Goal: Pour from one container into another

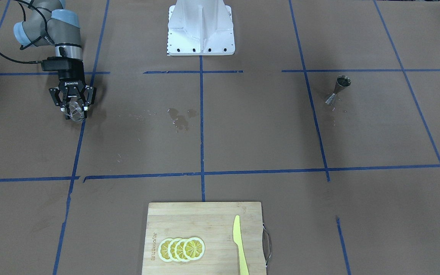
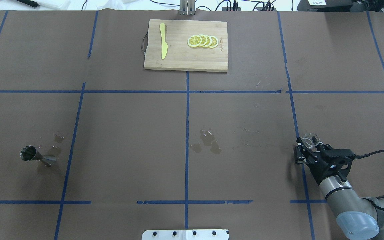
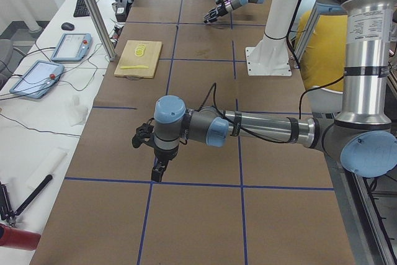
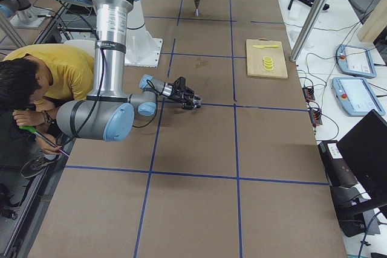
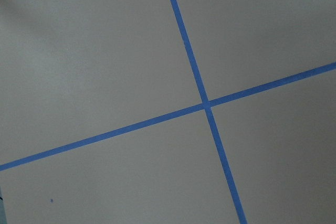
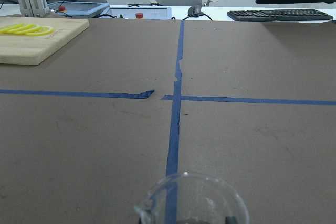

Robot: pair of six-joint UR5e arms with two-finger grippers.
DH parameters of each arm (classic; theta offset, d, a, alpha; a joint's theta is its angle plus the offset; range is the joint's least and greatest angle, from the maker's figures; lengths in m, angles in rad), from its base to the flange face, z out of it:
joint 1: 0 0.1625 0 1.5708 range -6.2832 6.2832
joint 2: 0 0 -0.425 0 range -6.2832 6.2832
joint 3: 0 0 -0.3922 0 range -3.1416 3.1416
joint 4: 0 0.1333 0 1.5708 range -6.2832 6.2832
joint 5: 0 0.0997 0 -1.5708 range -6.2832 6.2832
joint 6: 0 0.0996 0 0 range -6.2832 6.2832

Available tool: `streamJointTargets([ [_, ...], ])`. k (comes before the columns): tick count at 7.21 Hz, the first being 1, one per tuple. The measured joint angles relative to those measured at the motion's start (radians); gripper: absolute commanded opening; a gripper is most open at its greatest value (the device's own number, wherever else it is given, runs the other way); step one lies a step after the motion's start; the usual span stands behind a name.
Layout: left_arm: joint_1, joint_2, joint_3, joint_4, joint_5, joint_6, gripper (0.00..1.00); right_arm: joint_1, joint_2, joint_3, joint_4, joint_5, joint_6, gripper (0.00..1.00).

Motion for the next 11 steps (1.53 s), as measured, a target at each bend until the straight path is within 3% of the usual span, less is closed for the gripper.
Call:
streamJointTargets([
  [4,0.0,0.0,-0.001,-0.003,0.0,-0.001,1.0,0.0,-0.001,-0.005,0.002,0.0,0.001,0.37],
  [8,-0.001,0.0,0.0,-0.013,0.001,-0.002,1.0,0.0,0.0,-0.054,0.1,-0.002,0.001,0.46],
  [11,-0.001,0.001,0.0,-0.014,0.0,-0.002,1.0,0.0,0.001,-0.059,0.113,-0.002,0.002,0.53],
])
